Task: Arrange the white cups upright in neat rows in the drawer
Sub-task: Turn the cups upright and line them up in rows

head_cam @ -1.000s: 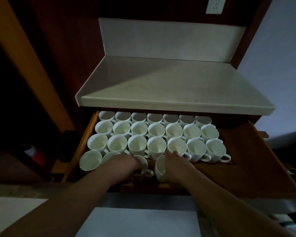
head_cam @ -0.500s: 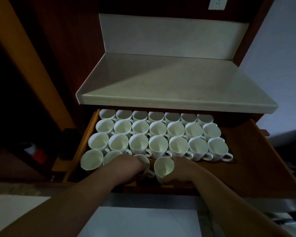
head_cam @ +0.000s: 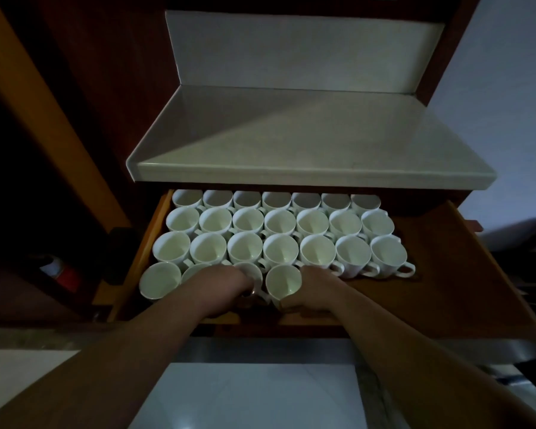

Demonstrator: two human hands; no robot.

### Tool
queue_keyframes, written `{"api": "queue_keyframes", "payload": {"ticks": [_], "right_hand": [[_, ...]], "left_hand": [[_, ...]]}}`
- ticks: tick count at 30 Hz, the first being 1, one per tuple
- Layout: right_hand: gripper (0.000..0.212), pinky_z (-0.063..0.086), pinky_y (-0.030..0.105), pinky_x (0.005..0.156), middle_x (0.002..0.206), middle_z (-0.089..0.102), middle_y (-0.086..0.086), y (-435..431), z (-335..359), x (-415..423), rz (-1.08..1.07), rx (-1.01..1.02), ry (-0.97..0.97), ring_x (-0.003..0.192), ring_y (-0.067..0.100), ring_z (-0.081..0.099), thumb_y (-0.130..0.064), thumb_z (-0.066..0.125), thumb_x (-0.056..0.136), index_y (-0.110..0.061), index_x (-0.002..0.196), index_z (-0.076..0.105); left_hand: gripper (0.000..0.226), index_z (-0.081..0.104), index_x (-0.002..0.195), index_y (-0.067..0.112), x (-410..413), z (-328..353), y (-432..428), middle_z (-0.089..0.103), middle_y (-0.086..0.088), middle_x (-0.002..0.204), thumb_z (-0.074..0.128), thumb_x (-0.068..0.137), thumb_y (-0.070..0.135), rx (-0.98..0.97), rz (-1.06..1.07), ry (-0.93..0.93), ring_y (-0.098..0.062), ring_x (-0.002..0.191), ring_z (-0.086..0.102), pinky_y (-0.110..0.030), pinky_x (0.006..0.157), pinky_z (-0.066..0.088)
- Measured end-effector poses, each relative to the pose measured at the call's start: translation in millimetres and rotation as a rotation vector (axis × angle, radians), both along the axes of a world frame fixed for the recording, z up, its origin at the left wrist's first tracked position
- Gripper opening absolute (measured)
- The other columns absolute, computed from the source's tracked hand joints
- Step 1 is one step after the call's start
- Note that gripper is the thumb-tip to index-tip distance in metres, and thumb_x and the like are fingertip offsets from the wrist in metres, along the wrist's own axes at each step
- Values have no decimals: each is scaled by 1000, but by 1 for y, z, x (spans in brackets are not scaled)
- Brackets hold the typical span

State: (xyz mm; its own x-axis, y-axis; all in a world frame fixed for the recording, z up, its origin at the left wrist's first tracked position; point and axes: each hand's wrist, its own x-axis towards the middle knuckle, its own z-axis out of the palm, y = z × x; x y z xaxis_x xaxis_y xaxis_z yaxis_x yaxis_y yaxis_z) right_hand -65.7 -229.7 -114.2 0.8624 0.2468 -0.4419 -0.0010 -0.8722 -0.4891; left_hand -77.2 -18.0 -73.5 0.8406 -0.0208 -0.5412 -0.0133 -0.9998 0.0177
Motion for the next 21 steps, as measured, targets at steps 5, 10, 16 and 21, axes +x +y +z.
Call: {"api": "queue_keyframes", "payload": {"ticks": [5, 10, 16, 21], "right_hand": [[58, 57, 31, 60, 77, 74, -4, 2, -1, 2, 29, -11, -13, 70, 13, 71, -64, 80, 50, -23, 89, 71], [51, 54, 29, 57, 77, 75, -1, 3, -2, 5, 61, -10, -24, 72, 17, 73, -58, 82, 54, -18, 86, 74], [55, 55, 31, 67, 82, 74, -6, 5, -5, 8, 93, -6, -45, 76, 10, 69, -69, 82, 57, -27, 90, 70], [69, 59, 36, 75, 84, 75, -7, 3, -10, 10, 81, -27, -30, 79, 10, 70, -79, 79, 51, -26, 94, 71]], "left_hand": [[8, 62, 89, 41, -19, 17, 24, 62, 14, 87, 65, 88, 49, -277, -245, -175, -8, 80, 61, -31, 69, 53], [52, 67, 112, 50, -18, 25, 69, 59, 24, 109, 86, 64, 62, -302, -46, -247, -1, 98, 55, -30, 84, 53], [32, 66, 83, 43, -30, 22, 86, 66, 19, 88, 62, 81, 75, -270, -78, -199, -4, 84, 63, -31, 70, 54], [8, 68, 94, 38, -29, 19, 85, 69, 10, 91, 68, 93, 46, -153, -216, -168, -11, 85, 65, -35, 75, 58]]}}
